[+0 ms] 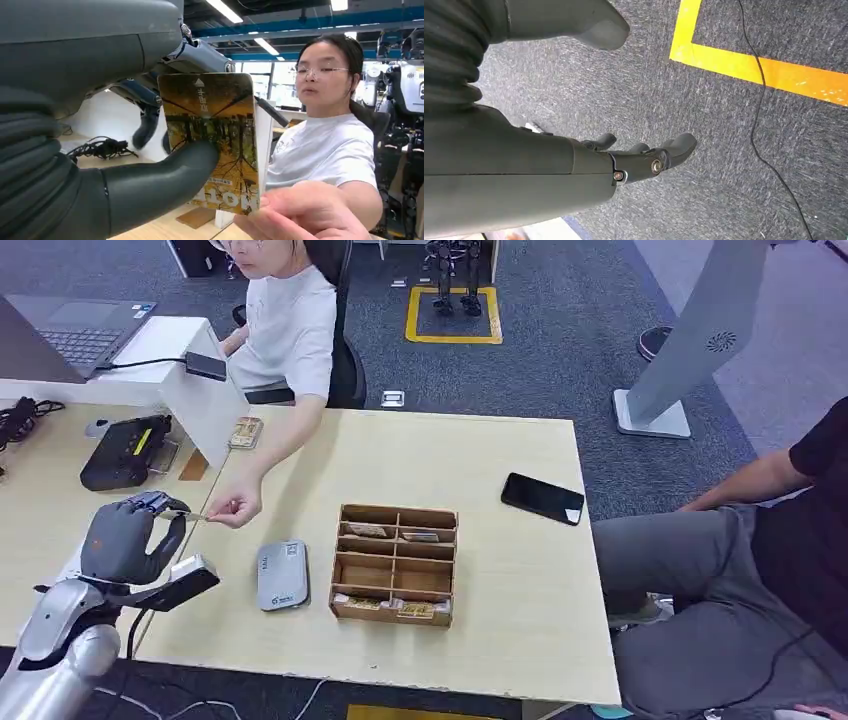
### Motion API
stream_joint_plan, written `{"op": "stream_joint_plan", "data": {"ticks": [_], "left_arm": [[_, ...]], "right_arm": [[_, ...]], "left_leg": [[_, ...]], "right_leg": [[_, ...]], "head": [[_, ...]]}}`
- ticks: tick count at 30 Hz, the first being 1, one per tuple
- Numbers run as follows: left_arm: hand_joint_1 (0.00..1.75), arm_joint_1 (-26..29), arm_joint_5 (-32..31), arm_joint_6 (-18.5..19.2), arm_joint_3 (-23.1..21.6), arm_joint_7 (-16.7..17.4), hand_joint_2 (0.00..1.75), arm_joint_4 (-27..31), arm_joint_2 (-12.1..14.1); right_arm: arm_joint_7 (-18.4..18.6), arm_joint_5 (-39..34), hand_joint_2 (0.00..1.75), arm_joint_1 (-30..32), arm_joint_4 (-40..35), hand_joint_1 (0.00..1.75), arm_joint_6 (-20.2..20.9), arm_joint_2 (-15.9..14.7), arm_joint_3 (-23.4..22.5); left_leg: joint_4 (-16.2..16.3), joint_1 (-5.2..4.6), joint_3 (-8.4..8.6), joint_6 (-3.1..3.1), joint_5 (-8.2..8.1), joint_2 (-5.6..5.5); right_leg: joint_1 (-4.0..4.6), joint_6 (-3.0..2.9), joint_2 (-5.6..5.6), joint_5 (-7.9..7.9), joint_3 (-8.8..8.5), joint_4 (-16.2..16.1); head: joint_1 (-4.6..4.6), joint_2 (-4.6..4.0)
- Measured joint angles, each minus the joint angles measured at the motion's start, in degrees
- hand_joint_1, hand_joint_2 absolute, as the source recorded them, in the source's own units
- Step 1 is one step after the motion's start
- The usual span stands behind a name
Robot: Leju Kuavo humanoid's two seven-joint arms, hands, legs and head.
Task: Pass the card to the sensor for recognition and then transmit it.
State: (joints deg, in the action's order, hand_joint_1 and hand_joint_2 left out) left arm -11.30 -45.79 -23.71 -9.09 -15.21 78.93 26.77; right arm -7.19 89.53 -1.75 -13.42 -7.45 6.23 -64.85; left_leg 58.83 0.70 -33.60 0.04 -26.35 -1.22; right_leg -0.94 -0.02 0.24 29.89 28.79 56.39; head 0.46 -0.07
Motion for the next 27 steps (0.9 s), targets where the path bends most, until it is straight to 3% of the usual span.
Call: {"op": "stream_joint_plan", "data": {"ticks": [8, 12, 21, 25, 27], "left_arm": [[1.75, 0.0, -0.4, -0.1, 0.0, -0.1, 1.75, 0.0, 0.0], [1.75, 0.2, 3.8, -0.2, 0.0, -3.0, 1.75, 0.0, 0.0], [1.75, 0.5, 4.8, 0.0, 0.0, -3.6, 1.75, 0.0, 0.0], [1.75, 0.5, 12.2, 5.2, 0.1, -4.6, 1.75, 0.1, -0.5], [1.75, 0.5, 19.7, 12.9, 0.3, -2.1, 1.75, 0.5, -1.7]], "right_arm": [[0.0, 0.0, 1.75, 0.0, 0.0, 0.0, 0.0, 0.0, 0.2], [-0.2, 0.1, 1.75, 0.0, 0.1, 0.0, 0.1, 0.0, 0.4], [-0.2, 0.1, 1.75, 0.0, 0.3, 0.0, 0.2, 0.0, 0.5], [-0.2, -0.1, 1.75, 0.0, 0.3, 0.0, 0.2, 0.0, 0.5], [-0.1, -0.5, 1.75, 0.0, 0.3, 0.0, 0.0, 0.0, 0.5]], "left_leg": [[0.0, 0.0, 0.0, 0.0, 0.0, 0.0], [0.0, 0.0, -0.01, 0.0, 0.0, 0.0], [0.0, 0.0, -0.01, 0.0, 0.0, 0.0], [0.0, 0.0, 0.0, 0.0, 0.0, -0.01], [0.0, -0.01, 0.0, 0.0, 0.0, -0.02]], "right_leg": [[0.0, 0.0, -0.01, 0.0, 0.0, 0.0], [0.0, 0.0, -0.01, 0.0, -0.01, 0.0], [0.0, 0.0, -0.01, 0.0, -0.01, 0.0], [0.0, 0.0, -0.01, 0.0, 0.0, 0.0], [-0.02, 0.0, -0.02, 0.0, 0.01, 0.0]], "head": [[0.0, -0.02], [0.0, -0.02], [0.0, 0.0], [0.0, 0.0], [0.02, -0.02]]}}
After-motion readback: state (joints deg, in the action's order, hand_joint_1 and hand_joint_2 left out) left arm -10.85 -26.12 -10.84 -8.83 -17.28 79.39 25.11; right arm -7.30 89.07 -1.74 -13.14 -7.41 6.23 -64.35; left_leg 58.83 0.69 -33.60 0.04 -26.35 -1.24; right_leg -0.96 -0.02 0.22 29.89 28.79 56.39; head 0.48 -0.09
